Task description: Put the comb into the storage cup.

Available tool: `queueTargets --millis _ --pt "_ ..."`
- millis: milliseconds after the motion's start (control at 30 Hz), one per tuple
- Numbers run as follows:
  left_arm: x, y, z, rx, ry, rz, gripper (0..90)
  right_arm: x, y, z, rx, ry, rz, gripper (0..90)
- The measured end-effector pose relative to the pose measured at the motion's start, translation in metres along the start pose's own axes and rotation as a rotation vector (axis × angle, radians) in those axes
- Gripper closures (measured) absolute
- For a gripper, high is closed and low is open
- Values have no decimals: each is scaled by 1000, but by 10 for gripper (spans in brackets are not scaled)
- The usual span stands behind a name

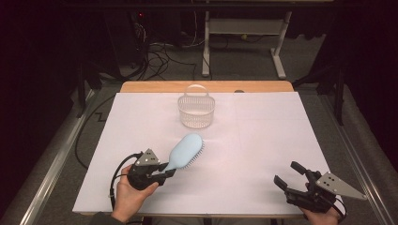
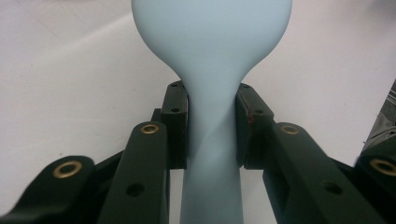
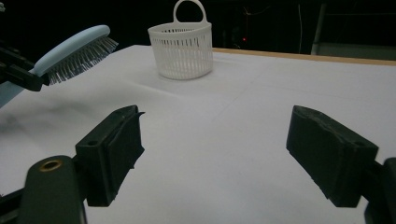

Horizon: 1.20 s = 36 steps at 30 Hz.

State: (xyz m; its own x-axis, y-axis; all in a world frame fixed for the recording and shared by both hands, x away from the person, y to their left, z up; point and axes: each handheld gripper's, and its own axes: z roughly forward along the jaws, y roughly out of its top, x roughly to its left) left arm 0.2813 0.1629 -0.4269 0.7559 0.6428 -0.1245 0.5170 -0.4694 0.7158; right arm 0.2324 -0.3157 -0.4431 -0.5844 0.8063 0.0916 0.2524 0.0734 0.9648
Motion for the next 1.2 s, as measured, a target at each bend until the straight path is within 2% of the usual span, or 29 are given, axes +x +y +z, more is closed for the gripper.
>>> queueTargets --millis 167,400,1200 --pt "-4 -1 1 -13 -13 1 697 7 1 4 -4 20 -7 189" --pt "-8 1 2 -35 -33 13 698 23 3 14 17 57 -53 189" --pt "-25 9 10 -59 -65 50 697 53 7 42 44 172 -39 190"
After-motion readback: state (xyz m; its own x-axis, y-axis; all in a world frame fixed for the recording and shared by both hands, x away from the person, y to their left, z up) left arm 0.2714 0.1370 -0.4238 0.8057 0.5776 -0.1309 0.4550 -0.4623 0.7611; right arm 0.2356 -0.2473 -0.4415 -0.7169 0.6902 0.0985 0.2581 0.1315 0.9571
